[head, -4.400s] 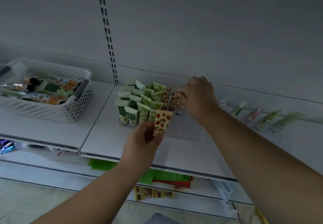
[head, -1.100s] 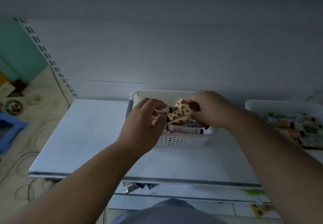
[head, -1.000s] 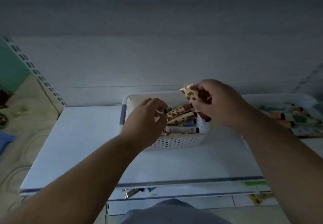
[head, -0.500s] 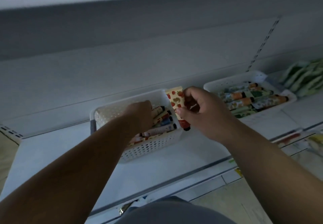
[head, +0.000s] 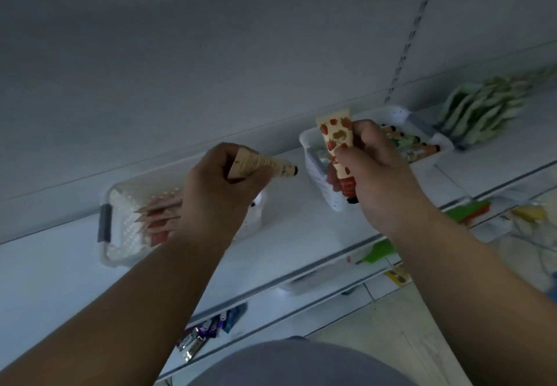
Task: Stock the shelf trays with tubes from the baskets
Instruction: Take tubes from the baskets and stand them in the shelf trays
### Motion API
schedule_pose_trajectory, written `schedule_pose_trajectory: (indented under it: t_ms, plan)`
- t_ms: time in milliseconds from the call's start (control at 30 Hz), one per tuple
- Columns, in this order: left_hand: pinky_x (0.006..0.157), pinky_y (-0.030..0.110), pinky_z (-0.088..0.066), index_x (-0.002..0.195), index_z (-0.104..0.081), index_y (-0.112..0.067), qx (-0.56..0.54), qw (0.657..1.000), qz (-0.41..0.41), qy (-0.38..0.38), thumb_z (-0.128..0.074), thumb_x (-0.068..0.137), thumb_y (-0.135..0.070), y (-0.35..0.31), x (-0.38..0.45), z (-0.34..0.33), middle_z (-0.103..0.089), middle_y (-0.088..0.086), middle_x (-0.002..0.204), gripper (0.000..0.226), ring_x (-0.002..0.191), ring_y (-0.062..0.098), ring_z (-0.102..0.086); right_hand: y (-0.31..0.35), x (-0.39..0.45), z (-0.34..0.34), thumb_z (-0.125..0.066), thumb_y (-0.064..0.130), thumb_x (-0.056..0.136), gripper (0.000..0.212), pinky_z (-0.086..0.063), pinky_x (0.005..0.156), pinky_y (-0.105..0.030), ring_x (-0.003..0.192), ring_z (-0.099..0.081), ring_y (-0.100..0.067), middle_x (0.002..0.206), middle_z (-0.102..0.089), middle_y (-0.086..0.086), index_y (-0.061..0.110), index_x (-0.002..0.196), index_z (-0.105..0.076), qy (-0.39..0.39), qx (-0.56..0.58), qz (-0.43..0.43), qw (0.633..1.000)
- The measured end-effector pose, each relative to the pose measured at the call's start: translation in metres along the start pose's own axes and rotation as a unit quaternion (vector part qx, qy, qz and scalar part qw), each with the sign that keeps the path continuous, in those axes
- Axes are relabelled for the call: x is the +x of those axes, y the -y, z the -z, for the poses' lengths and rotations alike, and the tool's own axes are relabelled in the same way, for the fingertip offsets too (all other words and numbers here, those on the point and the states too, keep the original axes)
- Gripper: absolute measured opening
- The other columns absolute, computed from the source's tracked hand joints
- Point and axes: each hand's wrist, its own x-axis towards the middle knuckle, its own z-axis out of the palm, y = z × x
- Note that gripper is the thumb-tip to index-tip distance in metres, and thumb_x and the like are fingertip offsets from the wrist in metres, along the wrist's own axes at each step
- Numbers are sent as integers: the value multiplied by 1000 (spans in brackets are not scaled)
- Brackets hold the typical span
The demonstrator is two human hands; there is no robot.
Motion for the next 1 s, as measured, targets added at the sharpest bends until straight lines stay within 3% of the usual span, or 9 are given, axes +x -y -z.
schedule_pose_trajectory:
  t_ms: [100,233,300,467,600,733,800,867,1000]
  plan:
    - [54,19,-44,84,-68,-26,-39,998,8,38,-76,78,-22,-11,-14,-58,-70,-9,70,10,59,4,-60,-2,-9,55,-50,12,98,10,-40,49,-25,57,-53,-15,67,-58,-4,18,94,-57,-22,24,4,999]
    - [83,39,-55,97,-69,-35,-87,990,20,110,-71,82,-39,-29,-35,-148,-73,-13,92,16,89,9,-69,-4,-18,144,-50,14,99,12,-42,53,-33,58,-52,-18,67,-54,-6,21,96,-59,-45,20,14,999]
    - [89,40,-53,106,-65,-33,-87,985,7,148,-65,87,-38,-45,-46,-201,-72,-14,99,20,95,6,-67,-5,-21,196,-50,17,99,11,-46,56,-35,62,-54,-18,71,-56,-6,24,96,-58,-63,-10,12,998]
    - [70,10,-48,103,-57,-36,-118,970,4,210,-55,95,-27,-85,-67,-317,-68,-18,91,12,87,-5,-63,-11,-20,309,-51,23,99,6,-48,59,-29,64,-58,-13,76,-59,-6,21,97,-56,-100,-67,4,993]
    - [78,34,-57,110,-55,-36,-119,968,18,222,-48,96,-34,-94,-68,-372,-66,-15,89,15,88,10,-66,-21,3,362,-51,25,98,6,-49,62,-31,67,-60,-15,75,-60,-2,23,97,-57,-108,-74,-6,991]
    - [65,40,-56,101,-53,-35,-95,968,12,232,-43,98,-38,-97,-48,-406,-62,0,85,11,77,20,-64,-27,38,394,-51,24,98,8,-51,68,-35,71,-61,-19,78,-61,0,23,104,-56,-123,-81,2,989]
    - [57,37,-52,97,-54,-32,-90,966,4,241,-44,97,-38,-99,-29,-425,-59,3,76,12,65,19,-59,-31,56,411,-53,24,97,7,-52,67,-37,74,-61,-25,83,-63,-5,23,103,-57,-143,-90,-8,986]
    - [53,25,-47,92,-54,-29,-90,966,-12,244,-46,97,-36,-101,-8,-446,-55,-3,69,12,61,11,-55,-36,74,429,-58,26,95,5,-56,64,-37,76,-63,-26,90,-67,-11,25,99,-59,-146,-122,-18,982]
    - [49,16,-41,91,-54,-22,-97,969,-21,224,-42,101,-27,-107,17,-482,-51,0,69,16,61,13,-52,-42,111,467,-68,30,88,10,-52,70,-36,73,-62,-16,80,-67,0,23,91,-61,-122,-241,-11,963]
